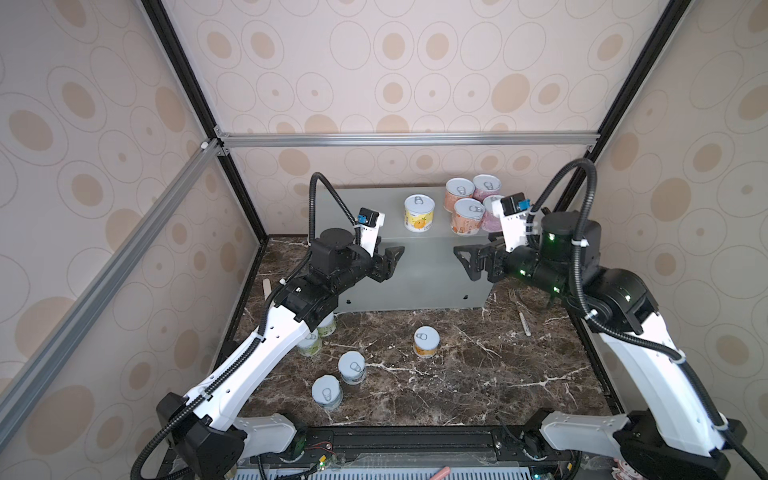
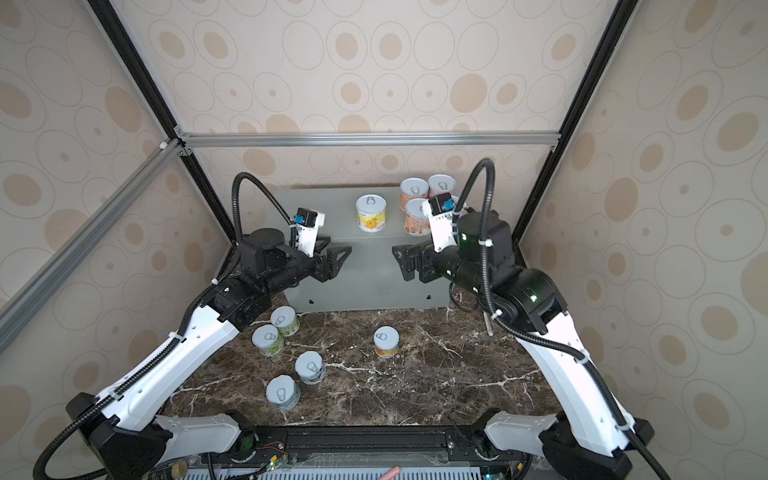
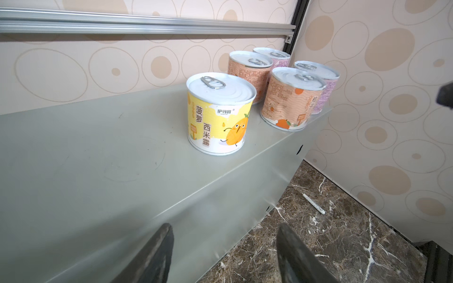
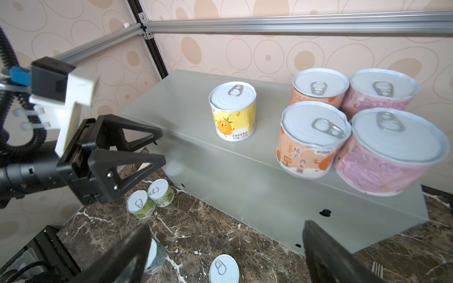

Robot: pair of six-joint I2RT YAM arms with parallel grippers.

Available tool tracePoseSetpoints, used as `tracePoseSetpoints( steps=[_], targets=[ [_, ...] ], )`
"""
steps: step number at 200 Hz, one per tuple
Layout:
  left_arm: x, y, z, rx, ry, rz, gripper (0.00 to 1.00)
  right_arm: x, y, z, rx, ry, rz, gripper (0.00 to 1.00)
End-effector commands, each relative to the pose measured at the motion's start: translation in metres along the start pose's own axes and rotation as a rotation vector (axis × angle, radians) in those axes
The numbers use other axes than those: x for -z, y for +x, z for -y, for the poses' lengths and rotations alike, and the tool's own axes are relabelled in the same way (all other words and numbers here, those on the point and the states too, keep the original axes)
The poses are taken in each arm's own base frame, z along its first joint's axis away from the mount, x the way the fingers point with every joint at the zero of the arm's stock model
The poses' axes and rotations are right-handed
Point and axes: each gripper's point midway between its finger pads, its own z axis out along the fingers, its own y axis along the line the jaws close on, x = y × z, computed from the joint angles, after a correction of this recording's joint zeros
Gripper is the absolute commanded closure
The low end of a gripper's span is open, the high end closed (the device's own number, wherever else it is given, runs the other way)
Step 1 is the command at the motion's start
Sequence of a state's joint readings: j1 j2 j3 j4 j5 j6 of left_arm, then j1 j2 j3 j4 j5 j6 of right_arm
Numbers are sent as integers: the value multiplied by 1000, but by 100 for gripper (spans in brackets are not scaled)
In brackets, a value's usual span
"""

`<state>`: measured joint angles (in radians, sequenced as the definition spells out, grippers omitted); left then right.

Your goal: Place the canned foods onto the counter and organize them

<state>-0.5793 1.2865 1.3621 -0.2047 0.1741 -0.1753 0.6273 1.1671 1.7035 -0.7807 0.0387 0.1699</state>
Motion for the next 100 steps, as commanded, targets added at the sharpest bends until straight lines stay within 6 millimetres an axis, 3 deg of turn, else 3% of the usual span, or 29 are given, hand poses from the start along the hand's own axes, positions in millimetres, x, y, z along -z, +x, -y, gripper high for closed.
tracePoseSetpoints(
  steps=[1, 41, 100],
  targets=[
    [0, -37, 6, -15, 32, 93, 33, 12, 12, 3, -32, -1, 43, 2],
    [-18, -48, 5, -33, 33, 103, 33, 22, 71, -3, -55, -99, 36, 6],
    [-45, -53, 6, -54, 43, 82, 34, -4, 155, -6, -106, -170, -92, 7]
  ],
)
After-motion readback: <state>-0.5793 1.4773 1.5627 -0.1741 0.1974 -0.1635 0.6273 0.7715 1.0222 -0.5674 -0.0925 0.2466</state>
